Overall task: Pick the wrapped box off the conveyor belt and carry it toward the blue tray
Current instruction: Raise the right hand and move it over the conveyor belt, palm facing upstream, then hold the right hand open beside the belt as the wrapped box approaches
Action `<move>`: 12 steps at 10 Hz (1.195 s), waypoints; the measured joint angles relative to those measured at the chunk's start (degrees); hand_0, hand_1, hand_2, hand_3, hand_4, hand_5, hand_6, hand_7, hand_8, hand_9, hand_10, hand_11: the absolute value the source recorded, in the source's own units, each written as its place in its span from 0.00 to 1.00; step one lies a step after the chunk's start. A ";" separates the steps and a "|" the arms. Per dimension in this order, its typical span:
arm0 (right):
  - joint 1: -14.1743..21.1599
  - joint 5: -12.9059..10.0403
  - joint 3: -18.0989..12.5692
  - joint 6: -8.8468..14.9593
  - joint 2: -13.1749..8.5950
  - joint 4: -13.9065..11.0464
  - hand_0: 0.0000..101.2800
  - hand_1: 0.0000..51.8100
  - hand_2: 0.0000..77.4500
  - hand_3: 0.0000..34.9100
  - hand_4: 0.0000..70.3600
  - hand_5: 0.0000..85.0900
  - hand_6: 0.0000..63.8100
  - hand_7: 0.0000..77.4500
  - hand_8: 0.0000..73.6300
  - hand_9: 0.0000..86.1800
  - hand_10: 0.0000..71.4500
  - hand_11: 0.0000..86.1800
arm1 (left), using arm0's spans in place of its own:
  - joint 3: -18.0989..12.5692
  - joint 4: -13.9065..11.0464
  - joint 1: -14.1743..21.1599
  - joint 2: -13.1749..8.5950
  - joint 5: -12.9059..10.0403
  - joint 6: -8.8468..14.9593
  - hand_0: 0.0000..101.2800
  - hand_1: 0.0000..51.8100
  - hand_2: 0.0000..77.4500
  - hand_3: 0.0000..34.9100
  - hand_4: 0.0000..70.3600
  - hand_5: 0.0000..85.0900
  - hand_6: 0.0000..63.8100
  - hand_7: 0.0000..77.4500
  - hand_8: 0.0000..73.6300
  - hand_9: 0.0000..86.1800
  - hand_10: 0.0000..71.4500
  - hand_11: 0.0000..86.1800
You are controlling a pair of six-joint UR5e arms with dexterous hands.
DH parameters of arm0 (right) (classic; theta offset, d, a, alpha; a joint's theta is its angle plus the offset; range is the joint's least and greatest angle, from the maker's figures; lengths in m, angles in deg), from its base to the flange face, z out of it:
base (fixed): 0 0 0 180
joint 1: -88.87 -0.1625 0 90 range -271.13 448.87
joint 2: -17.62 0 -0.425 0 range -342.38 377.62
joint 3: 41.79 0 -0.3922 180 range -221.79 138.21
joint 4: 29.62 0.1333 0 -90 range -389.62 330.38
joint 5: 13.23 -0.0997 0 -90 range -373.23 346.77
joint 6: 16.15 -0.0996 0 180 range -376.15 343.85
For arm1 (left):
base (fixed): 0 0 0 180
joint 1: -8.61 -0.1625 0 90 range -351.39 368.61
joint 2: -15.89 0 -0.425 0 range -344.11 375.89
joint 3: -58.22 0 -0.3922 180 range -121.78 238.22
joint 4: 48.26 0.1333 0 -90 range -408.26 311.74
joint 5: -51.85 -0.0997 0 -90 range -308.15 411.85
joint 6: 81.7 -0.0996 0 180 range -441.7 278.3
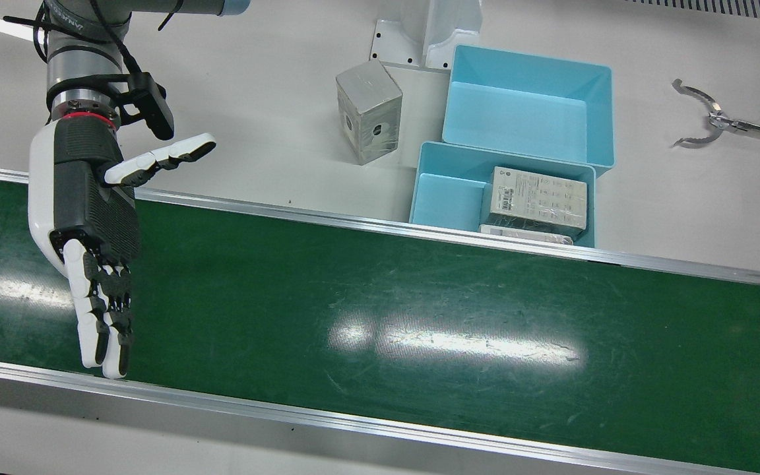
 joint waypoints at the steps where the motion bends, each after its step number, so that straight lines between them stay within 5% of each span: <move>1: 0.36 -0.14 -0.26 0.06 -0.36 -1.55 0.41 0.18 0.06 0.00 0.00 0.01 0.00 0.00 0.07 0.05 0.00 0.01 | 0.00 0.00 0.00 0.00 0.00 0.00 0.00 0.00 0.01 0.00 0.00 0.01 0.00 0.00 0.00 0.00 0.00 0.00; 5: 1.37 -0.42 -0.61 -0.13 -1.99 -5.05 0.46 0.27 0.11 0.14 0.05 0.08 0.00 0.00 0.04 0.03 0.00 0.01 | 0.00 0.00 0.00 0.00 0.00 0.00 0.00 0.00 0.01 0.00 0.00 0.01 0.00 0.00 0.00 0.00 0.00 0.00; 12: 1.33 -0.50 -1.68 -0.69 -1.69 -7.26 0.47 0.28 0.14 0.16 0.02 0.08 0.00 0.01 0.03 0.02 0.00 0.01 | 0.00 0.00 0.00 0.00 0.00 0.00 0.00 0.00 0.01 0.00 0.00 0.01 0.00 0.00 0.00 0.00 0.01 0.00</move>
